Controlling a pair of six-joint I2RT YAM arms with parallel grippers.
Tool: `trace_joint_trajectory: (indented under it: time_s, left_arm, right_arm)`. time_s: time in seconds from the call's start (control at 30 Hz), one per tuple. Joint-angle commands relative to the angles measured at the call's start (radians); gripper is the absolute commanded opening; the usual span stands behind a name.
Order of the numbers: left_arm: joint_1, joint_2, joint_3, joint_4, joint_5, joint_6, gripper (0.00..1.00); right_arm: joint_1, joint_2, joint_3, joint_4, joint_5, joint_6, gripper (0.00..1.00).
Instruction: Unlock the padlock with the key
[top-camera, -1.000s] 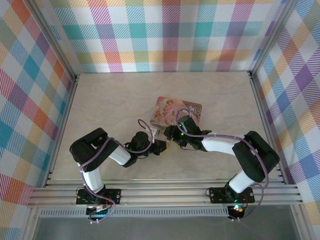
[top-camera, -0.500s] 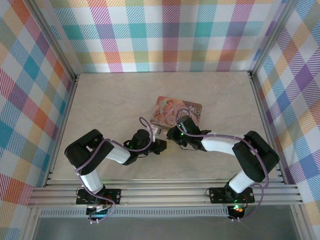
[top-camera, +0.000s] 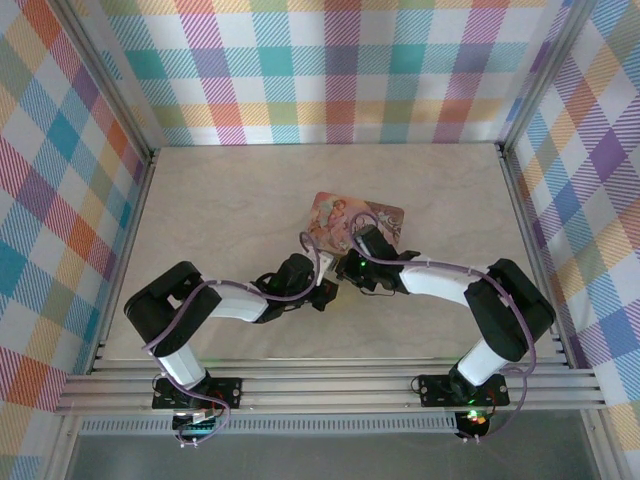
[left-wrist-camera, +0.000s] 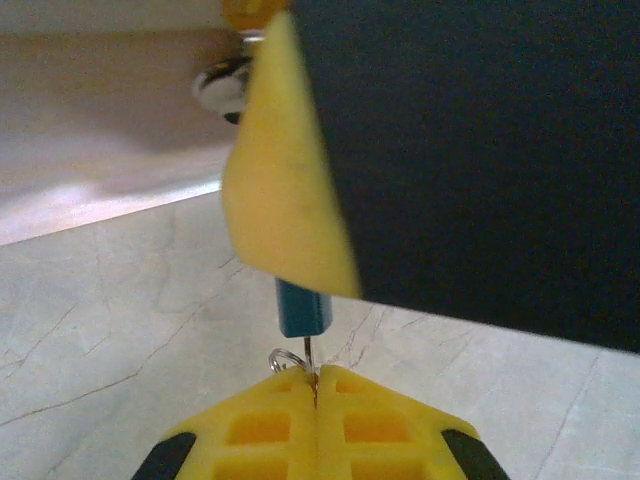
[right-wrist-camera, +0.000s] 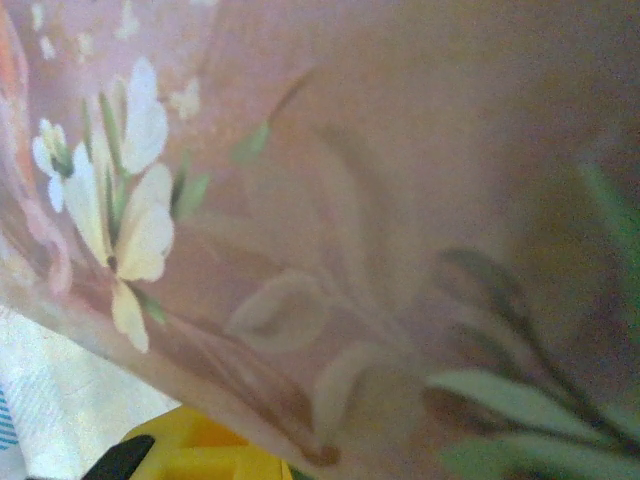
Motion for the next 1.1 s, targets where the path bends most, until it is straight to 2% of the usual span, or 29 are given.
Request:
trace_joint_trajectory:
  time_s: [0.0,0.17,0.27,0.33,0.37,0.5,0.57,0.77,0.9,1.07]
  left_arm:
    - [-0.096,-0.046,0.065,-0.048,-0.158,0.187,0.00]
    - [-0.185,-0.050,0.070,-0.051,-0.397,0.295,0.00]
    - [-0.191,-0.054,0.047,-0.010,-0.424,0.287,0.00]
    - [-0.173,-0.054,0.041,0.003,-0.367,0.248,0.00]
    - [-0.159,-0.052,0.039,0.007,-0.316,0.217,0.00]
    - [-0.101,-0.036,0.010,0.079,-0.158,0.090,0.00]
    - [-0.069,-0.023,0.001,0.116,-0.087,0.024,0.00]
    - [0.021,0.035,-0.018,0.249,0.126,-0.187,0.00]
    - [0.067,0.068,-0.040,0.347,0.198,-0.302,0.00]
    - [0.071,0.067,-0.041,0.326,0.207,-0.272,0.00]
  right_arm:
    - [0.018,0.050,0.038,-0.160,-0.156,0.009,0.00]
    - [0.017,0.063,0.063,-0.199,-0.190,0.004,0.00]
    - [0.015,0.064,0.066,-0.205,-0.204,0.010,0.05]
    - [0.014,0.053,0.059,-0.202,-0.199,0.016,0.14]
    - [0.015,0.043,0.056,-0.203,-0.189,0.019,0.23]
    - [0.014,-0.016,0.026,-0.193,-0.134,0.035,0.49]
    - [0.014,-0.056,-0.002,-0.177,-0.100,0.051,0.57]
    - [0.014,-0.186,-0.124,-0.068,0.000,0.104,0.60]
    - [0.014,-0.211,-0.173,-0.020,0.009,0.123,0.60]
    - [0.014,-0.207,-0.192,-0.017,0.005,0.142,0.60]
